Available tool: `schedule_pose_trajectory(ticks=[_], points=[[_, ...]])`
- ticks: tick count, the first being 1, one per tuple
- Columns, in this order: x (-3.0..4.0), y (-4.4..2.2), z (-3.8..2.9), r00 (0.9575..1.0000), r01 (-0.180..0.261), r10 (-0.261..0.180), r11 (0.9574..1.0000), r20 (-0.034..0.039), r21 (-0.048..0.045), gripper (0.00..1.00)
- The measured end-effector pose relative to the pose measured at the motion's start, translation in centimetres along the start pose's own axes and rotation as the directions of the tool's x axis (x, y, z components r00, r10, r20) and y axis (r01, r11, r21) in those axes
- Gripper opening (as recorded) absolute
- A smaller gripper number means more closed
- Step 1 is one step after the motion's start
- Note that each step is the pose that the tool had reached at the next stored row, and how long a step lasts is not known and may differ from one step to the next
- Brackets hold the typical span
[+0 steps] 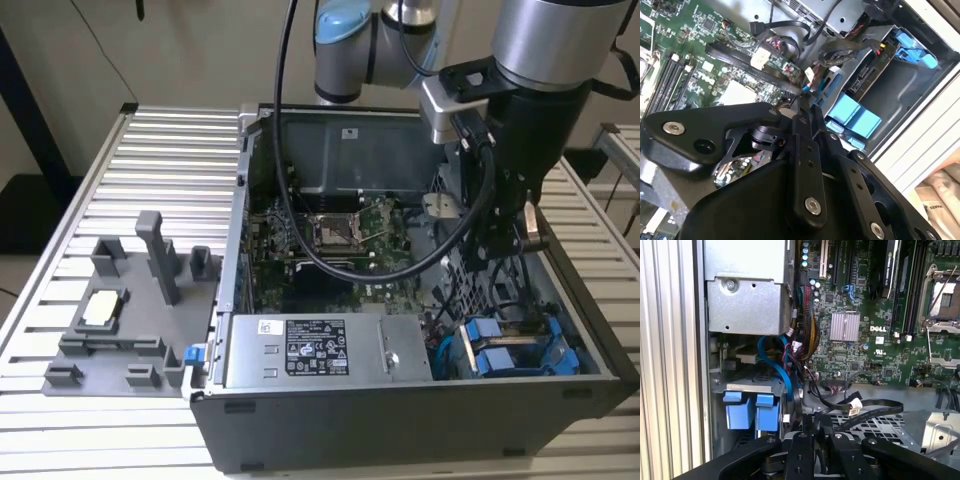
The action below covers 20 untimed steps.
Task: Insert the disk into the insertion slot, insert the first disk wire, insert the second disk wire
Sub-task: 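Insert the second disk wire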
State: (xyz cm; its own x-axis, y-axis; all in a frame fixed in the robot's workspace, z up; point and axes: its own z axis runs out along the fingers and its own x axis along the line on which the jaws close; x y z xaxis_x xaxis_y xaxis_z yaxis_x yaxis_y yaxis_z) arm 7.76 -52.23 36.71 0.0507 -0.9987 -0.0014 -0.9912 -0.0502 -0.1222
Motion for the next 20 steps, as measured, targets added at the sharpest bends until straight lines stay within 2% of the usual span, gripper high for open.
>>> schedule_pose_trajectory(ticks=[4,20], points=[[0.27,-0.07,0.01,1.0,0.0,0.0,1.0,-0.0002,-0.0001,0.16],[4.17,-1.77,0.36,1.0,0.0,0.0,0.9999,0.0007,-0.0164,0.16]])
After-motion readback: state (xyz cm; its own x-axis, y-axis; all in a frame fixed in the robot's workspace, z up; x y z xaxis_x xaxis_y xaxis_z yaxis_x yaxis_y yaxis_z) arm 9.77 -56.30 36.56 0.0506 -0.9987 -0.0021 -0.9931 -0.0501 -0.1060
